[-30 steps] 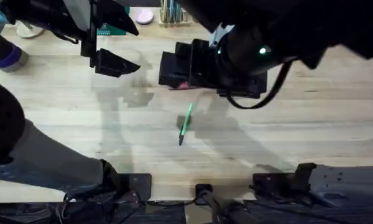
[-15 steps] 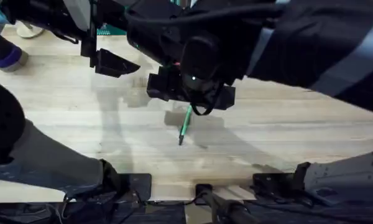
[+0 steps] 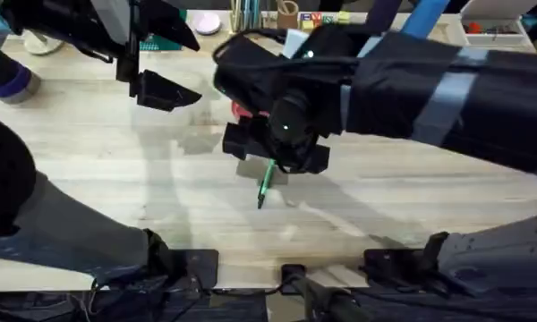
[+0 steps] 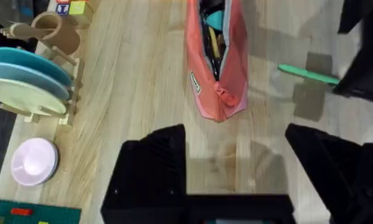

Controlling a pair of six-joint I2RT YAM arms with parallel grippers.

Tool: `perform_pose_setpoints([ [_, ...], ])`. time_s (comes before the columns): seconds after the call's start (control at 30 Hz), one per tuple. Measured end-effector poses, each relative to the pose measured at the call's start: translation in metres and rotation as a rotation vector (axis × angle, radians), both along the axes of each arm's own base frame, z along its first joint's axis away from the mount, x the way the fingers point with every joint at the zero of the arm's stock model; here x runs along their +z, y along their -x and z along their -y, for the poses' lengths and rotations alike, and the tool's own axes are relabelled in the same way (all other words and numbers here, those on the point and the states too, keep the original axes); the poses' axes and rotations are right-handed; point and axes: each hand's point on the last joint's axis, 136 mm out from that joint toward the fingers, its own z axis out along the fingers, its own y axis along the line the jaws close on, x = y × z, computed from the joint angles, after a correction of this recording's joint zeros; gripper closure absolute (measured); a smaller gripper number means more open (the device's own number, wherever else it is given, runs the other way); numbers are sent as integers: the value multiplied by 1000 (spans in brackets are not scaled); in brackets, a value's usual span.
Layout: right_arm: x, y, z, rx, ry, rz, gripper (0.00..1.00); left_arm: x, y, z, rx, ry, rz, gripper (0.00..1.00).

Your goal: Unzip the bag, pick up the pens from the table one at a time and place them inside, then zip the bag closed.

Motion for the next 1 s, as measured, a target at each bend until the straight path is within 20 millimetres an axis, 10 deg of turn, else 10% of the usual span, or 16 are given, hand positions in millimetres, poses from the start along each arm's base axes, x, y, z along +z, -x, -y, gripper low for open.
perform_pose_setpoints([
  [1.0, -65, -2, 12, -70, 61, -20, 81, 0, 0, 0, 0, 0, 0, 6],
])
